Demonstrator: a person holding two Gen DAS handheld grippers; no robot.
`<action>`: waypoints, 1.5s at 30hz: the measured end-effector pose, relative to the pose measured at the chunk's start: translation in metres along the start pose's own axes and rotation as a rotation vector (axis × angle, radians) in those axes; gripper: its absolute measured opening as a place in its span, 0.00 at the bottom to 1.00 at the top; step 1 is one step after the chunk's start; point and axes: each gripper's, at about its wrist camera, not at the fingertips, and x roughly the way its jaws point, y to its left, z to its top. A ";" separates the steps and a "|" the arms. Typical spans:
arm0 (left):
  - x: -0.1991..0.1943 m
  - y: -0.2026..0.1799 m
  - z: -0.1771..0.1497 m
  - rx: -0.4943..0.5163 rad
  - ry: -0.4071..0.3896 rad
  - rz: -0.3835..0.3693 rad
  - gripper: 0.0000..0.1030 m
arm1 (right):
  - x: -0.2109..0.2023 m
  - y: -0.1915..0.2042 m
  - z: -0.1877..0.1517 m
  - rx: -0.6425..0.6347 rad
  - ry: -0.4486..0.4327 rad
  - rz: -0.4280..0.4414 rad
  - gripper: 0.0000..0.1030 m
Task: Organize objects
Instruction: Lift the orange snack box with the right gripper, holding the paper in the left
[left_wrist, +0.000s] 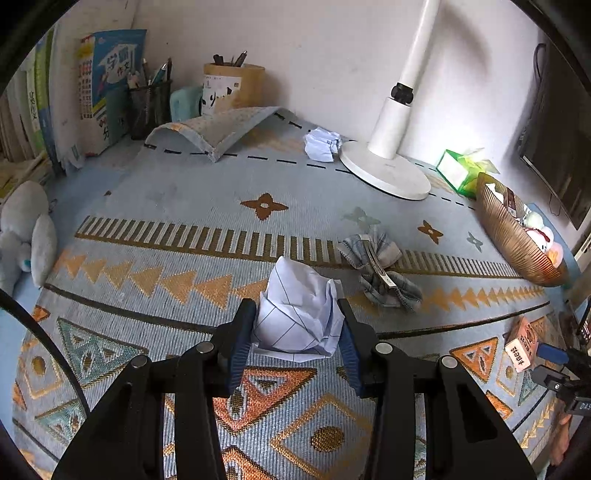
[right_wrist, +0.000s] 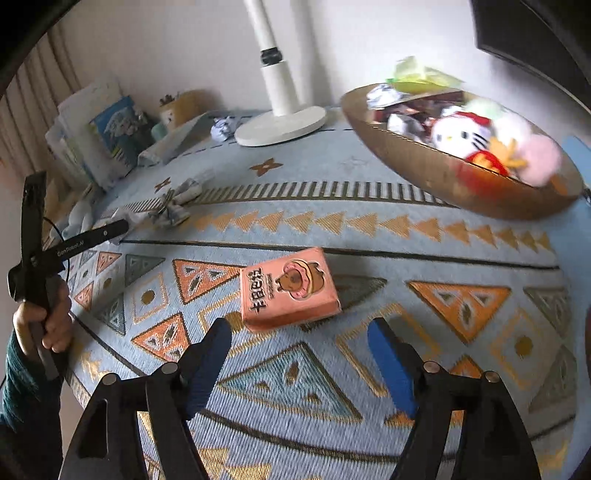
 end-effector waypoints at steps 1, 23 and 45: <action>0.000 0.000 0.000 -0.001 0.001 -0.002 0.39 | -0.003 -0.001 -0.002 0.014 -0.001 0.001 0.73; -0.001 0.006 0.000 -0.031 -0.001 -0.037 0.39 | 0.016 0.016 0.012 0.211 0.013 0.087 0.74; 0.000 0.011 0.001 -0.062 -0.007 -0.058 0.39 | 0.050 0.049 0.038 0.094 -0.055 -0.195 0.52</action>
